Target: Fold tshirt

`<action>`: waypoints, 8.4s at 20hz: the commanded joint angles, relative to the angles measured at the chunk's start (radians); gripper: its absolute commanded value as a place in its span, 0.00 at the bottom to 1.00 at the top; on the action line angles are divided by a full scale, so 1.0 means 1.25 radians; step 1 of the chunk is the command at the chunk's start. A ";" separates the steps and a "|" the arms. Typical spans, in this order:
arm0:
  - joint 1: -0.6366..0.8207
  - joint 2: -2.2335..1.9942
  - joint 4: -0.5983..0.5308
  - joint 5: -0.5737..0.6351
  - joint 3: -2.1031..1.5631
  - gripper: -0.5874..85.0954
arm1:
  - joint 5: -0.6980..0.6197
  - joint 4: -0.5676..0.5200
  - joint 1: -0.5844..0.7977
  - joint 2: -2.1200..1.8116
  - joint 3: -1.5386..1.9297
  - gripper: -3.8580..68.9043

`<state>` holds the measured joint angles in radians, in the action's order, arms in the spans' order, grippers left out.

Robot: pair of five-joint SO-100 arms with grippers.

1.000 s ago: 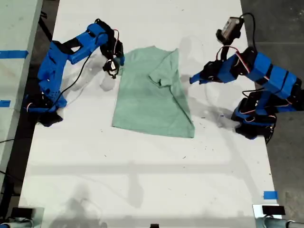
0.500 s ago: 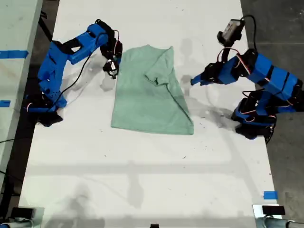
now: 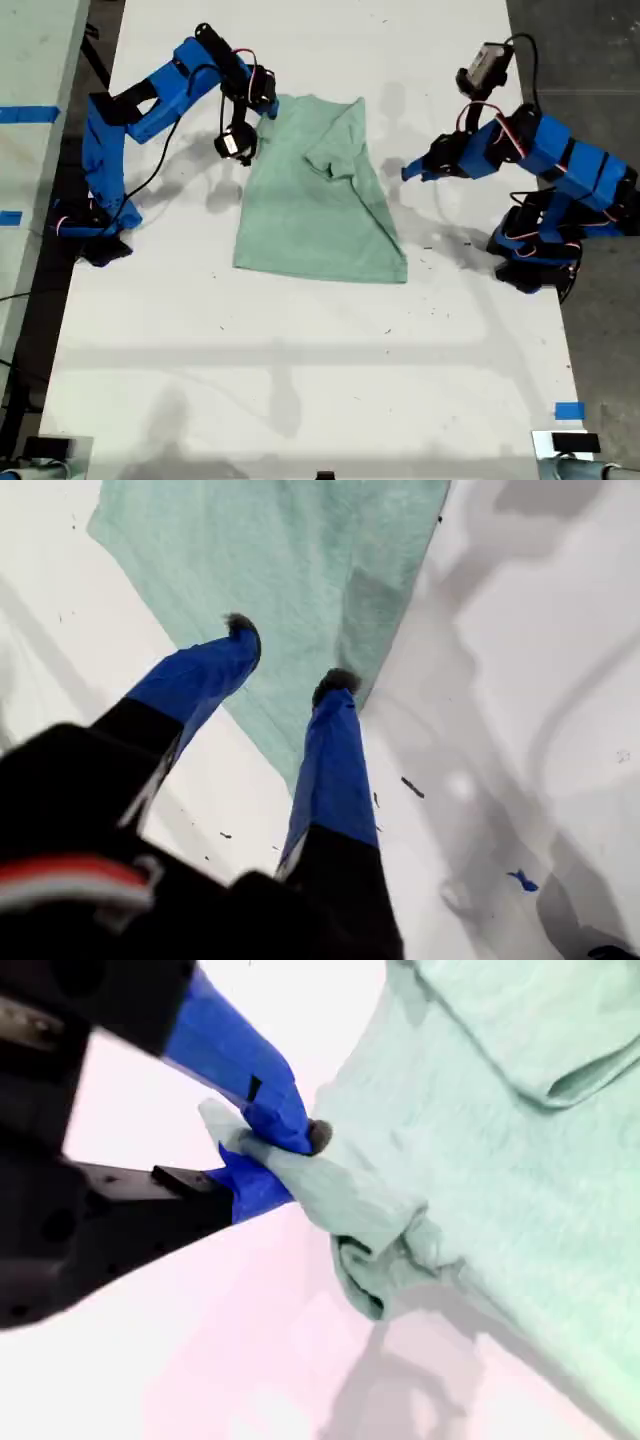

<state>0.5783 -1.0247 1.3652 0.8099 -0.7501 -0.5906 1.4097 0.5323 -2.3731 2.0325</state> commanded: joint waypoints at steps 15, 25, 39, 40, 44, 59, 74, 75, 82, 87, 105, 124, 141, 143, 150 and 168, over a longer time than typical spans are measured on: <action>-0.126 0.210 -0.525 0.017 0.047 0.28 | 0.058 -0.022 -0.039 -0.129 0.101 0.23; -0.184 -0.281 0.026 -0.072 -0.209 0.05 | 0.069 0.004 -0.076 -0.180 0.115 0.22; -0.415 -0.778 0.054 -0.350 -0.854 0.01 | 0.115 0.029 -0.239 -0.029 0.081 0.36; -0.416 -0.774 0.049 -0.350 -0.857 0.01 | 0.121 0.017 -0.250 0.002 0.097 0.37; -0.412 -0.762 0.026 -0.350 -0.864 0.01 | 0.148 -0.126 -0.313 0.121 0.191 0.37; -0.422 -0.749 -0.013 -0.353 -0.882 0.01 | 0.190 -0.212 -0.360 0.312 0.211 0.04; -0.436 -0.717 -0.027 -0.355 -0.852 0.01 | 0.258 -0.622 -0.297 0.520 -0.002 0.04; -0.437 -0.717 -0.027 -0.355 -0.852 0.01 | 0.261 -0.660 -0.295 0.573 -0.002 0.04; -0.438 -0.696 -0.021 -0.355 -0.831 0.01 | 0.221 -0.471 -0.324 0.690 -0.209 0.50; -0.448 -0.668 -0.023 -0.357 -0.798 0.01 | 0.168 -0.083 -0.364 0.497 -0.463 0.46; -0.403 -0.491 -0.140 -0.302 -0.825 0.34 | 0.277 -0.058 -0.367 -0.009 0.012 0.37; -0.326 -0.353 0.020 -0.443 -0.641 0.01 | 0.292 -0.085 -0.380 -0.016 0.071 0.34; -0.420 0.153 -0.168 -0.443 -0.225 0.20 | 0.313 -0.104 -0.399 -0.017 0.087 0.34; -0.420 0.107 -0.090 -0.445 -0.226 0.22 | 0.315 -0.103 -0.403 -0.017 0.090 0.34; -0.412 -0.418 0.177 -0.391 -0.414 0.27 | 0.326 -0.042 -0.399 -0.074 0.117 0.35; -0.439 -1.529 0.136 -0.574 -1.475 0.24 | 0.412 0.025 -0.421 -0.341 0.374 0.36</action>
<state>0.0337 -2.9437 1.5094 0.1012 -2.5955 -0.0859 1.4542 0.0123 -2.7949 2.5081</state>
